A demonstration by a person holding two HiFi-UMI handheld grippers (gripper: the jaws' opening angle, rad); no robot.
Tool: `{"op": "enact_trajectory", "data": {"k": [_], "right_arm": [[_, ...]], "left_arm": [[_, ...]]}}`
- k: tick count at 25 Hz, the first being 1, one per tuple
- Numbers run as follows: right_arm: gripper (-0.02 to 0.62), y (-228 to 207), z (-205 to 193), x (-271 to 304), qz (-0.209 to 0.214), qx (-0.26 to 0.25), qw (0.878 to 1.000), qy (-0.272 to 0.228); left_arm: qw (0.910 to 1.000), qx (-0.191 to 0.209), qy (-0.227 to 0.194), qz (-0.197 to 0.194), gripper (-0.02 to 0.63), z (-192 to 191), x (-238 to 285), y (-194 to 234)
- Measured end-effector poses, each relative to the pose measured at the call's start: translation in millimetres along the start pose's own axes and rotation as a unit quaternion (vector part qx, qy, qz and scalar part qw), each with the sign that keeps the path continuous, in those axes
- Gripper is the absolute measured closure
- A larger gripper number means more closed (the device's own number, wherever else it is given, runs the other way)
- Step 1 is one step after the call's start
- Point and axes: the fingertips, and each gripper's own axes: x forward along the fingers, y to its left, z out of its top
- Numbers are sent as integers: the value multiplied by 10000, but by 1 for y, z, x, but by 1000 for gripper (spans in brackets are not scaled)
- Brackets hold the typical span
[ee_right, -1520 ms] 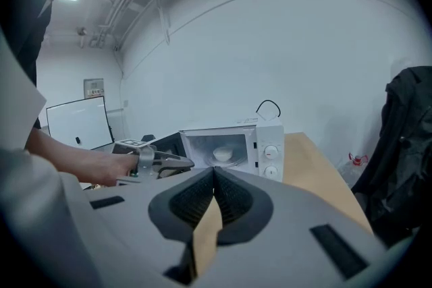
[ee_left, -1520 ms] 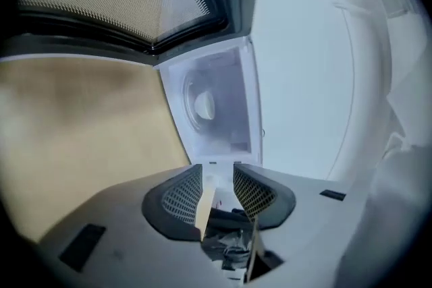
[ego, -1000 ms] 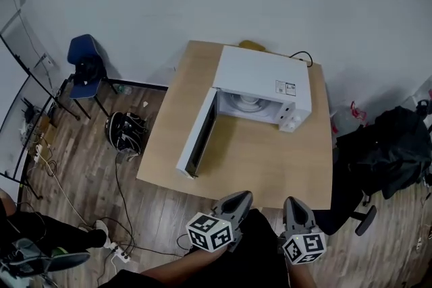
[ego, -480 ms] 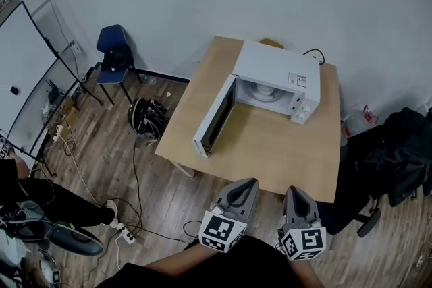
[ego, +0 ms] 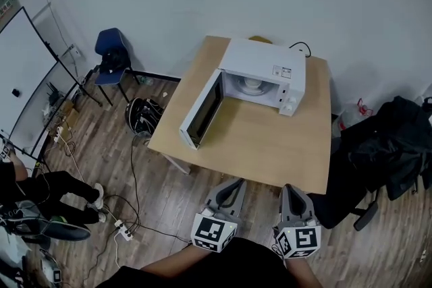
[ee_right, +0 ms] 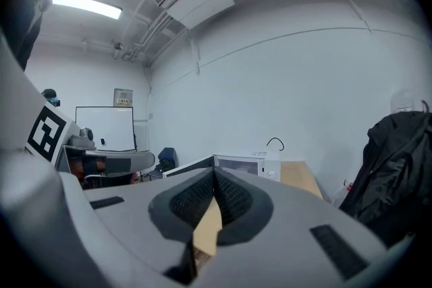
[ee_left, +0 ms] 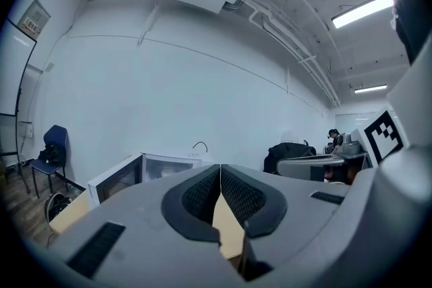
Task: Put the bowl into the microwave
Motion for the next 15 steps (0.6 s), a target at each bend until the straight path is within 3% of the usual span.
{"op": "enact_trajectory", "data": {"k": [7, 15], "right_arm": [[537, 4, -8, -11, 19, 18, 10000, 51], [537, 6, -12, -6, -82, -76, 9999, 100]], "left_arm": [[9993, -311, -36, -193, 592, -1, -2, -18], [9995, -192, -3, -241, 592, -3, 2, -16]]}}
